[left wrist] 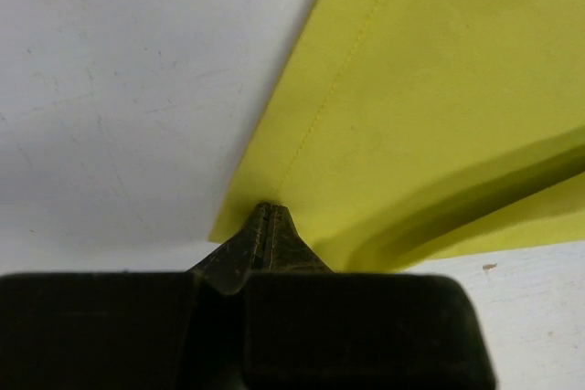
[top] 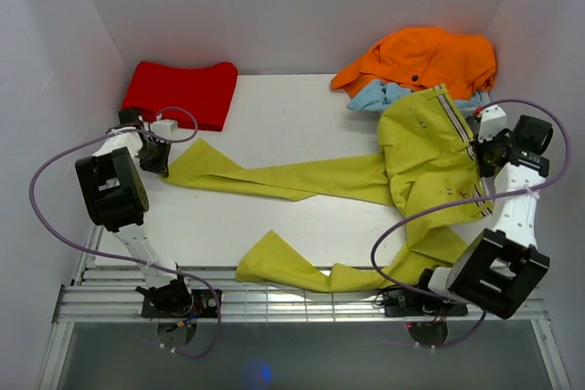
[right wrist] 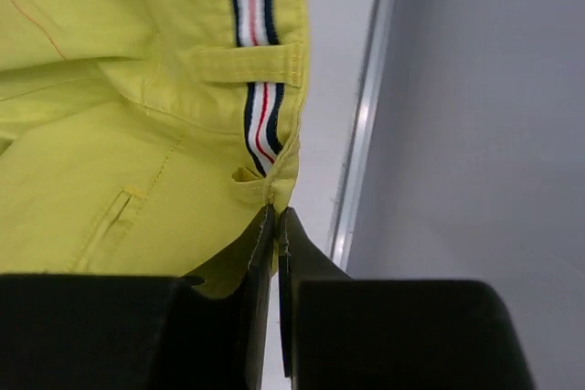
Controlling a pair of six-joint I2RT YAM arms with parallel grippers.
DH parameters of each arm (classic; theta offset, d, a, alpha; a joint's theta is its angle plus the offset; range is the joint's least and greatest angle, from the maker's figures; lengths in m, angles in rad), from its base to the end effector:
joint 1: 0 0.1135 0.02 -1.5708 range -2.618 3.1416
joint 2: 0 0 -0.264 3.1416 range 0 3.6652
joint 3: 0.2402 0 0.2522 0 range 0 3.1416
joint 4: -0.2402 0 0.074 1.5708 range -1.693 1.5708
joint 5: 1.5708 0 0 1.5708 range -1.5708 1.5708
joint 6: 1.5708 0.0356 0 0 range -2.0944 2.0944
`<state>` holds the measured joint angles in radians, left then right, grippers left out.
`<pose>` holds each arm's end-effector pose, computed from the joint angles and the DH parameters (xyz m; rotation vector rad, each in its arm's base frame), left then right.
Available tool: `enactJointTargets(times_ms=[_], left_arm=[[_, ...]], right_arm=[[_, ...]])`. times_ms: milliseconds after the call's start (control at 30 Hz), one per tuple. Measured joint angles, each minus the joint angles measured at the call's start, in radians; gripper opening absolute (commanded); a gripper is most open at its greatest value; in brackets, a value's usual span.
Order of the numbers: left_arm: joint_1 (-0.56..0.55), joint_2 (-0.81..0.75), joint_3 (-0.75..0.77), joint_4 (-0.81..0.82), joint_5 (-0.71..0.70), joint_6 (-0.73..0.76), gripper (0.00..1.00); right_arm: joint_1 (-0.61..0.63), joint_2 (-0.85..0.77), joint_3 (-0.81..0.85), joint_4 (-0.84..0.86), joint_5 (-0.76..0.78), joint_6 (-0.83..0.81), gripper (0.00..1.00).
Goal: Fold and stack the trousers
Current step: Flatten the trousers out
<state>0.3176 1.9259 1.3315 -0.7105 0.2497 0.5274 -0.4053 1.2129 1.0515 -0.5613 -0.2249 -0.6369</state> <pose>0.3607 0.1093 0.1689 0.3391 2.7731 -0.1666 0.2425 -0.0954 0.3087 -0.3797 2.2565 -0.2898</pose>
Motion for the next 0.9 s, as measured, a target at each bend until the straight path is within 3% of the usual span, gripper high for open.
enactJointTargets(times_ms=[167,300,333,400,467,667,900], left_arm=[[-0.003,0.01,0.009,0.018,-0.041,0.011,0.0],[-0.002,0.008,0.042,-0.071,0.076,0.097,0.51],[-0.006,-0.006,0.047,-0.108,0.131,0.127,0.56],[-0.053,-0.06,0.031,-0.162,0.2,0.173,0.77],[-0.148,-0.154,-0.013,-0.18,0.227,0.199,0.8],[-0.596,-0.499,-0.233,-0.183,0.32,0.306,0.82],[-0.867,-0.454,-0.378,-0.137,0.315,0.306,0.86]], right_arm=[[-0.158,0.168,0.092,-0.004,-0.006,-0.133,0.08],[-0.204,0.224,0.114,0.002,0.001,-0.214,0.08],[-0.21,0.23,0.115,0.003,0.003,-0.229,0.08],[-0.217,0.236,0.117,0.003,0.007,-0.262,0.08],[-0.218,0.235,0.119,0.002,0.007,-0.278,0.08],[-0.217,0.235,0.133,-0.002,0.01,-0.296,0.08],[-0.217,0.235,0.138,-0.019,0.013,-0.305,0.08]])
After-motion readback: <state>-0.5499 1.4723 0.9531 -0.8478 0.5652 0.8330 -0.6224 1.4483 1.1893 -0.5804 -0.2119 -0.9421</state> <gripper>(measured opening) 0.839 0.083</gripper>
